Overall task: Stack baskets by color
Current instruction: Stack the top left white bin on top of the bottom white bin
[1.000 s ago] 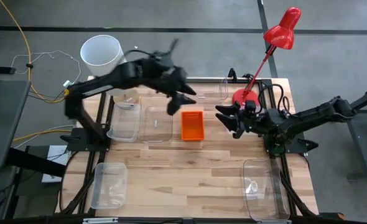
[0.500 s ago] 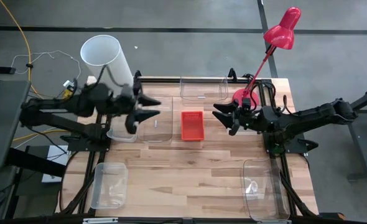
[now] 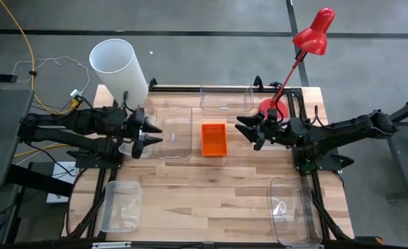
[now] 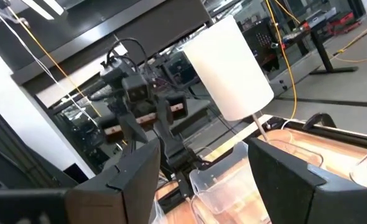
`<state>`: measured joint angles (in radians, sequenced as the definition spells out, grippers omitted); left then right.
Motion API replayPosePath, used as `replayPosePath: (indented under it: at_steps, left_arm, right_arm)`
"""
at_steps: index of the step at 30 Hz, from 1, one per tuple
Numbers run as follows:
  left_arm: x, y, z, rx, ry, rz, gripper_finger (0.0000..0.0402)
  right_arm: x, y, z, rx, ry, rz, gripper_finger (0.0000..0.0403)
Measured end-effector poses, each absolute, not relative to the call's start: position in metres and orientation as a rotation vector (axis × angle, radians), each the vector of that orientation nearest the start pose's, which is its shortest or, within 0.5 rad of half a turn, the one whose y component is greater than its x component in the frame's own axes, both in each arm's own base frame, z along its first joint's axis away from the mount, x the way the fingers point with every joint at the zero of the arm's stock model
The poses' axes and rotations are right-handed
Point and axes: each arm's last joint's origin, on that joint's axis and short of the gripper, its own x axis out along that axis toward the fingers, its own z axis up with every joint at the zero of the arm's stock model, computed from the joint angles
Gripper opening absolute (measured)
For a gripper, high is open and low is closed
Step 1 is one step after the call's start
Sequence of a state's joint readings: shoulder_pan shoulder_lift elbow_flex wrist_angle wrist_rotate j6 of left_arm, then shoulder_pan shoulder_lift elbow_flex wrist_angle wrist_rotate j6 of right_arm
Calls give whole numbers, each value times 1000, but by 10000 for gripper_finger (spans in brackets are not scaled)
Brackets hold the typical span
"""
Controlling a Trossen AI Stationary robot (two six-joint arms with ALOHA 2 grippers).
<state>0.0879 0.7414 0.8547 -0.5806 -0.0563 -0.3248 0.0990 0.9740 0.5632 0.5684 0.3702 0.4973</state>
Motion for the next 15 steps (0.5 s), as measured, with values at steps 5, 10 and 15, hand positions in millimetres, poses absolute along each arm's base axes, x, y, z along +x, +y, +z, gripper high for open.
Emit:
replayPosePath:
  at_steps: [5, 10, 15]
  left_arm:
    - [138, 9, 313, -421, 698, 156, 168]
    - [127, -7, 300, -605, 965, -12, 168]
    - [124, -28, 294, -622, 1115, -98, 168]
  right_arm:
    - [214, 11, 293, 530, -210, -229, 232]
    - [214, 11, 293, 530, -205, -230, 232]
    - [214, 11, 291, 528, -193, -233, 232]
